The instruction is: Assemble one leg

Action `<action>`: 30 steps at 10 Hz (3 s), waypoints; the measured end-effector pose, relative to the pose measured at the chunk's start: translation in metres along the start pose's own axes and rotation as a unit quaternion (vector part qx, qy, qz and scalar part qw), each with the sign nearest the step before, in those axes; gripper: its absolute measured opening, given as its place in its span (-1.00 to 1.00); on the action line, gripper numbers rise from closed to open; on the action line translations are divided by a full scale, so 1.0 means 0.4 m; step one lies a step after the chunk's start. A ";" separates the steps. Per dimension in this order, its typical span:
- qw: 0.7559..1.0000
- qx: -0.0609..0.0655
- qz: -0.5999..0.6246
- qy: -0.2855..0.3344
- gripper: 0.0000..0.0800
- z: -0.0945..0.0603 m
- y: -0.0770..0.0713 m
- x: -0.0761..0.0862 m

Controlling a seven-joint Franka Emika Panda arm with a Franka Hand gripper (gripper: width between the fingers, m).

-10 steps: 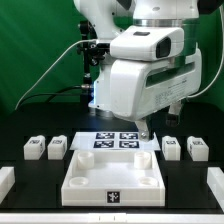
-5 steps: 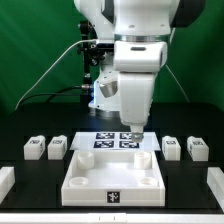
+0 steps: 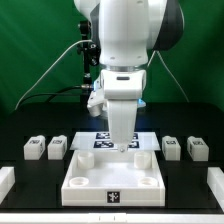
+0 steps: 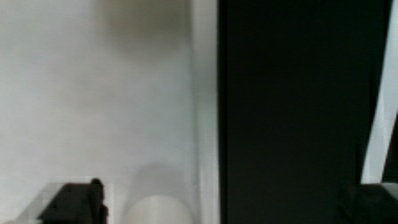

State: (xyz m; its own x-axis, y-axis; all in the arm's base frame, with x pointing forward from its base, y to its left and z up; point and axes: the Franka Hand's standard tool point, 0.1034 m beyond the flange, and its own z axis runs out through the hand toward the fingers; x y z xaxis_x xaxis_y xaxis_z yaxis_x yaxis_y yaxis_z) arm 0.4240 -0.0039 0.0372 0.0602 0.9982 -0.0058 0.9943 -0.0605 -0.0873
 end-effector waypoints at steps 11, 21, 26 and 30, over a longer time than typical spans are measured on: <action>1.000 -0.007 0.006 0.008 -0.85 0.060 -0.016 -0.030; 0.998 -0.038 -0.021 0.033 -0.85 0.048 0.107 0.132; 0.999 -0.034 0.013 0.040 -0.85 0.042 0.166 0.198; 0.999 -0.033 0.009 0.040 -0.43 0.043 0.166 0.196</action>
Offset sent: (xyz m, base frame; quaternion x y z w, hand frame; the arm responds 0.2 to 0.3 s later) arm 0.0000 0.0000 0.0000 0.0000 0.0000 0.0000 1.0000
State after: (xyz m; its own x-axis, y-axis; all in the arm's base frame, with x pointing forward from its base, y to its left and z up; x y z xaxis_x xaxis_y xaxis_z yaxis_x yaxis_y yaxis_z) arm 0.4933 0.0702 0.0138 0.0821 0.9940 0.0726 0.9965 -0.0807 -0.0212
